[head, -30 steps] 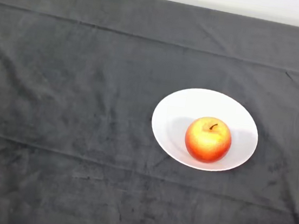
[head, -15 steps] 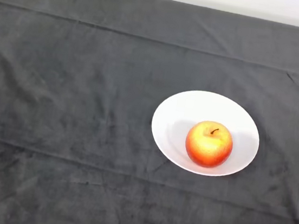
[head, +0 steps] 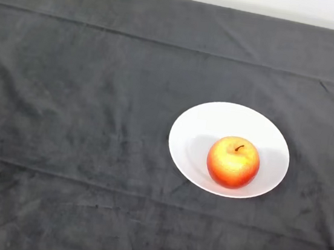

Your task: Move the apple to the plate

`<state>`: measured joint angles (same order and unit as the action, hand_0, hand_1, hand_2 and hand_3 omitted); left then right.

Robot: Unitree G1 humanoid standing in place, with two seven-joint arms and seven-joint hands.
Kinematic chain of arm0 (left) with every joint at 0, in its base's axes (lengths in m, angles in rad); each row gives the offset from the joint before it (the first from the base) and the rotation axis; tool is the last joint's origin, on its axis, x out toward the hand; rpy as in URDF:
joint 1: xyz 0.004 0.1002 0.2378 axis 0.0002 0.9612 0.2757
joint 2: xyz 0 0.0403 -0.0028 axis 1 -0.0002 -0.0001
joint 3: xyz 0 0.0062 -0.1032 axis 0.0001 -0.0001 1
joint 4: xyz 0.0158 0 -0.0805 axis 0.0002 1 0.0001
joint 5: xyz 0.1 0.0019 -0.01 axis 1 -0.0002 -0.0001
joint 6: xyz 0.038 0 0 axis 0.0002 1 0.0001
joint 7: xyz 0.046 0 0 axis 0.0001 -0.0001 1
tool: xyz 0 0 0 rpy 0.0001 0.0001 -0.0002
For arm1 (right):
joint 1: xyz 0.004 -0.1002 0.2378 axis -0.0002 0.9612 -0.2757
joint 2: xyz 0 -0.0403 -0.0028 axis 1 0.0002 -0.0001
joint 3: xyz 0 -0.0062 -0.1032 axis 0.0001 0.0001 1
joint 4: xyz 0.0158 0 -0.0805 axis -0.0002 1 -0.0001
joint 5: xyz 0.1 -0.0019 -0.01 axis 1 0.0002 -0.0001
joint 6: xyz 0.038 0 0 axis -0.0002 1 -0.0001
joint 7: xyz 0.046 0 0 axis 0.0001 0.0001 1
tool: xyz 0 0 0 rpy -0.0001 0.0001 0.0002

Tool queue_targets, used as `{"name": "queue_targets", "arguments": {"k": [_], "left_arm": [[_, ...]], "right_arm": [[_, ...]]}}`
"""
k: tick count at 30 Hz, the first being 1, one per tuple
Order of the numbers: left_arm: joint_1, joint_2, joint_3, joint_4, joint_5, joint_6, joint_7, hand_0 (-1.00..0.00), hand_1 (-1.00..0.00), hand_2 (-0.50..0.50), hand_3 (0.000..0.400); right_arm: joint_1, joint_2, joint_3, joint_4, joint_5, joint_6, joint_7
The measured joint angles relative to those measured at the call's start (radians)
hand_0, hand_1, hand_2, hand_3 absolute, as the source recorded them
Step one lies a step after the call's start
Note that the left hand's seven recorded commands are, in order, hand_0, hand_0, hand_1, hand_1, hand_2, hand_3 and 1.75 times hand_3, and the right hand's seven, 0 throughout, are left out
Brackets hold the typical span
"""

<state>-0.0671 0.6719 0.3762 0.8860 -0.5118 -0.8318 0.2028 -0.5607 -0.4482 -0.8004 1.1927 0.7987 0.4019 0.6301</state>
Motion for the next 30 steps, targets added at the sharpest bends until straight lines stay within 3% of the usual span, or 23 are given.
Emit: {"name": "queue_targets", "arguments": {"k": [10, 30], "left_arm": [[-0.037, -0.001, 0.02, 0.022, 0.029, -0.002, -0.019, 0.0, 0.0, 0.0, 0.0], [-0.039, -0.005, 0.046, 0.037, 0.075, -0.004, -0.042, 0.0, 0.0, 0.0, 0.0]], "right_arm": [[0.0, 0.0, 0.0, 0.0, 0.0, 0.0, 0.0], [0.0, 0.0, 0.0, 0.0, 0.0, 0.0, 0.0]]}}
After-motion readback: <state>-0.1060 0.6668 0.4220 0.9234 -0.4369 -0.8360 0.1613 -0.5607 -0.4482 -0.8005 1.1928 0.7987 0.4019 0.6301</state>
